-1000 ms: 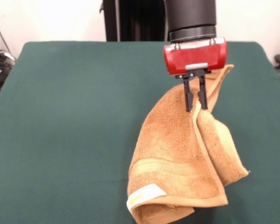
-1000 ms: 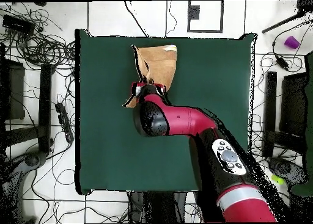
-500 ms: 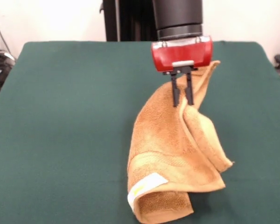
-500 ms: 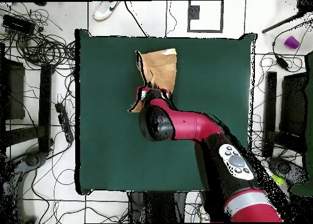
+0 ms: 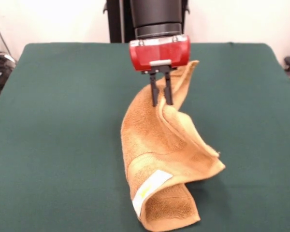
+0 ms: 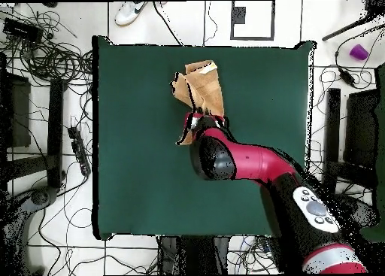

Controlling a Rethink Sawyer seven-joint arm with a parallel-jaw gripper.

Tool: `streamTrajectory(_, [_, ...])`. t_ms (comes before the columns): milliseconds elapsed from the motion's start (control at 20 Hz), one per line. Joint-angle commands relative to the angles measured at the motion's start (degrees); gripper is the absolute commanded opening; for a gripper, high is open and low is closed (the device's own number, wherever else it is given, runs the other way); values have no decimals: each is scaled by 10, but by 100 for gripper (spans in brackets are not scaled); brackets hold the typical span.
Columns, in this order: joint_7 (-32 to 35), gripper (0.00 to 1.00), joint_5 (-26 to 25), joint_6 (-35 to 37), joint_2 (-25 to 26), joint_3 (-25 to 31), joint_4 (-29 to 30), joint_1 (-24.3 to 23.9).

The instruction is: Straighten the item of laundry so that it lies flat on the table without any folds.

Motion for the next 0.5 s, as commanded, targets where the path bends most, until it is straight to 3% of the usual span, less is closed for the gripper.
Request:
streamTrajectory(50, [36,0,-39,16,30,92,53,-24])
streamTrajectory(500, [33,0,-78,16,55,146,58,-83])
